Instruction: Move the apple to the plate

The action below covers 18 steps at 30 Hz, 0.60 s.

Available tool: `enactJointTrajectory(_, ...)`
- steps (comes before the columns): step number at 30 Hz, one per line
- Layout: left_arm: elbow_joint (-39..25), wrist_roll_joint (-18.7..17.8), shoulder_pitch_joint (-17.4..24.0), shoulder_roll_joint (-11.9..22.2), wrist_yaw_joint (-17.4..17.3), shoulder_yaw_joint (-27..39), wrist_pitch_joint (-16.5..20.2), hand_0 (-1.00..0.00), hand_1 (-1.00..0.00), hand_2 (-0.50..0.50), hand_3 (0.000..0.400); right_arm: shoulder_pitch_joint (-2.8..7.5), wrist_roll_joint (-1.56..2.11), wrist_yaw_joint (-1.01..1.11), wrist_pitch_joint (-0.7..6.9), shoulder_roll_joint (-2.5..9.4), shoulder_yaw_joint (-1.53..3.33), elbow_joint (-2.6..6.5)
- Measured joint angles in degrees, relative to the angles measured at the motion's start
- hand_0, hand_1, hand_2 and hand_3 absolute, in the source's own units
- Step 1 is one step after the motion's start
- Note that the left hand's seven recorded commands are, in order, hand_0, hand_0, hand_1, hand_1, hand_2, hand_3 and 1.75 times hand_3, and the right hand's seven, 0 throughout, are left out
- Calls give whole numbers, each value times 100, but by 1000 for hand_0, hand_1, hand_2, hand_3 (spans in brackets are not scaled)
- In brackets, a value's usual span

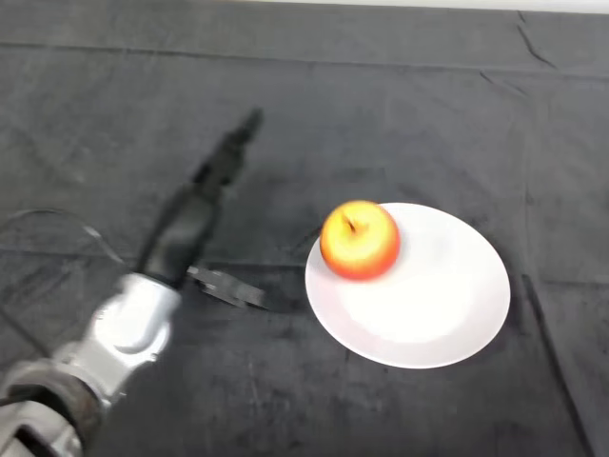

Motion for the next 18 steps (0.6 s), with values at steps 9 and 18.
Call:
enactJointTrajectory(9, 275, -167, 95, 400, 53, 814, -293, 0, 0, 0, 0, 0, 0, 0, 0, 0, 1, 0)
enactJointTrajectory(18, 424, -169, 471, 515, 149, 1265, -397, 0, 0, 0, 0, 0, 0, 0, 0, 0, 0, 0)
